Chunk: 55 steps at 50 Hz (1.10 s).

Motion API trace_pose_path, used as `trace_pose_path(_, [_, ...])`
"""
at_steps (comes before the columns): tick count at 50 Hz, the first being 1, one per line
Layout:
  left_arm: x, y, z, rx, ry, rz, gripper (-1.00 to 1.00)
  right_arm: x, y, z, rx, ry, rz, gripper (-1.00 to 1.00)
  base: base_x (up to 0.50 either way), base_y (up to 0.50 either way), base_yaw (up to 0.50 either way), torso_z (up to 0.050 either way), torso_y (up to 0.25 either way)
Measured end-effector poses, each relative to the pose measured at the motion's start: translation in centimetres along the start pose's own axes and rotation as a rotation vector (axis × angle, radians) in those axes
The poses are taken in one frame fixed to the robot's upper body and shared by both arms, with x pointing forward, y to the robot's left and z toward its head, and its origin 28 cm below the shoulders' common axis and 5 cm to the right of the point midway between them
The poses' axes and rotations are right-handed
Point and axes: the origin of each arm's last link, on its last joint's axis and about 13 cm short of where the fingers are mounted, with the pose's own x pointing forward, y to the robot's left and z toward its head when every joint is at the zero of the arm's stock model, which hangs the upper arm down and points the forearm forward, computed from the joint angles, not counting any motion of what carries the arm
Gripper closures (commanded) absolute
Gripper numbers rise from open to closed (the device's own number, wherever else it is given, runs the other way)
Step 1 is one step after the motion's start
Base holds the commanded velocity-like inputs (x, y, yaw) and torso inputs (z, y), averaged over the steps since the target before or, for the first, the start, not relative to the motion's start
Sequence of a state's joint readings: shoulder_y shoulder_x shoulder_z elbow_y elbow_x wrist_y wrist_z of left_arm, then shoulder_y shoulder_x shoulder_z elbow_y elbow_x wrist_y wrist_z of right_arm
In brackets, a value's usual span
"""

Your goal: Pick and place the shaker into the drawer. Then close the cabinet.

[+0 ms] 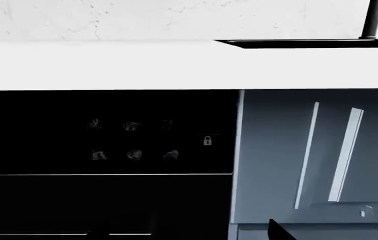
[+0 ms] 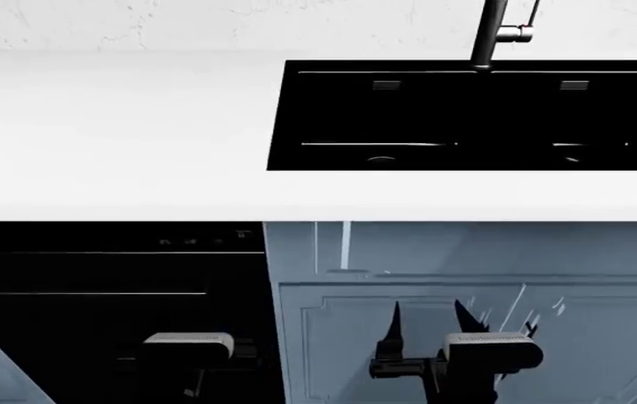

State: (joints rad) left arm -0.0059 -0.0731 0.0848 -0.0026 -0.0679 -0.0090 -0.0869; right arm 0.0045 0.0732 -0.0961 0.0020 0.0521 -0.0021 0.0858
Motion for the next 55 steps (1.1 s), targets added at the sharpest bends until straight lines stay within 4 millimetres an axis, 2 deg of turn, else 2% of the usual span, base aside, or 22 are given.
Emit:
trace_pose_path(15, [0.2, 0.0, 0.0, 0.013, 0.022, 0.012, -1.0, 0.2, -0.1, 0.1, 0.006, 0.013, -0.003, -1.0, 0.0, 0.0, 0.0, 0.05, 0.019])
trace_pose_path(17, [0.4, 0.1, 0.2, 0.014, 0.026, 0.012, -1.0, 0.5, -0.1, 0.5, 0.004, 0.012, -0.007, -1.0, 0.0, 0.0, 0.0, 0.05, 0.018])
trace_pose_path(19, [1.2, 0.3, 1.0, 0.022, 0.016, 0.009, -1.0, 1.5, -0.3, 1.7, 0.003, -0.006, -0.014, -1.0, 0.0, 0.0, 0.0, 0.05, 0.021])
trace_pose_path(21, [2.7, 0.6, 2.9, 0.04, -0.013, 0.005, -1.0, 3.3, -0.6, 4.1, 0.007, -0.042, -0.03, -1.0, 0.0, 0.0, 0.0, 0.05, 0.02])
trace_pose_path(24, [6.1, 1.2, 7.2, 0.072, -0.086, 0.002, -1.0, 6.9, -1.1, 9.2, 0.016, -0.118, -0.062, -1.0, 0.0, 0.0, 0.0, 0.05, 0.02])
trace_pose_path(27, [9.7, 1.7, 12.9, 0.111, -0.175, 0.004, -1.0, 10.6, -1.6, 15.8, 0.019, -0.218, -0.094, -1.0, 0.0, 0.0, 0.0, 0.05, 0.021])
trace_pose_path(30, [12.7, 2.0, 19.1, 0.148, -0.261, 0.01, -1.0, 13.3, -1.9, 22.9, 0.021, -0.319, -0.122, -1.0, 0.0, 0.0, 0.0, 0.05, 0.02])
trace_pose_path(35, [16.4, 2.4, 29.0, 0.189, -0.374, 0.04, -1.0, 15.4, -2.1, 33.8, 0.02, -0.44, -0.149, -1.0, 0.0, 0.0, 0.0, 0.05, 0.02])
trace_pose_path(37, [17.5, 2.6, 32.9, 0.193, -0.419, 0.057, -1.0, 15.9, -2.0, 37.7, 0.017, -0.464, -0.149, -1.0, 0.0, 0.0, 0.0, 0.05, 0.02])
trace_pose_path(40, [18.3, 3.0, 37.6, 0.188, -0.434, 0.088, -1.0, 16.1, -1.8, 42.9, 0.005, -0.475, -0.134, -1.0, 0.0, 0.0, 0.0, 0.05, 0.02])
trace_pose_path(43, [18.2, 3.3, 41.0, 0.186, -0.421, 0.108, -1.0, 15.5, -1.6, 46.6, -0.011, -0.467, -0.119, -1.0, 0.0, 0.0, 0.0, 0.05, 0.02])
trace_pose_path(46, [17.8, 3.3, 43.3, 0.193, -0.388, 0.112, -1.0, 14.7, -1.5, 49.2, -0.025, -0.448, -0.108, -1.0, 0.0, 0.0, 0.0, 0.05, 0.021])
trace_pose_path(50, [17.3, 3.2, 45.1, 0.192, -0.342, 0.11, -1.0, 13.6, -1.2, 51.3, -0.047, -0.416, -0.086, -1.0, 0.0, 0.0, 0.0, 0.05, 0.021])
trace_pose_path(55, [16.8, 3.1, 46.3, 0.176, -0.303, 0.098, -1.0, 12.7, -0.9, 52.7, -0.076, -0.383, -0.058, -1.0, 0.0, 0.0, 0.0, 0.05, 0.021])
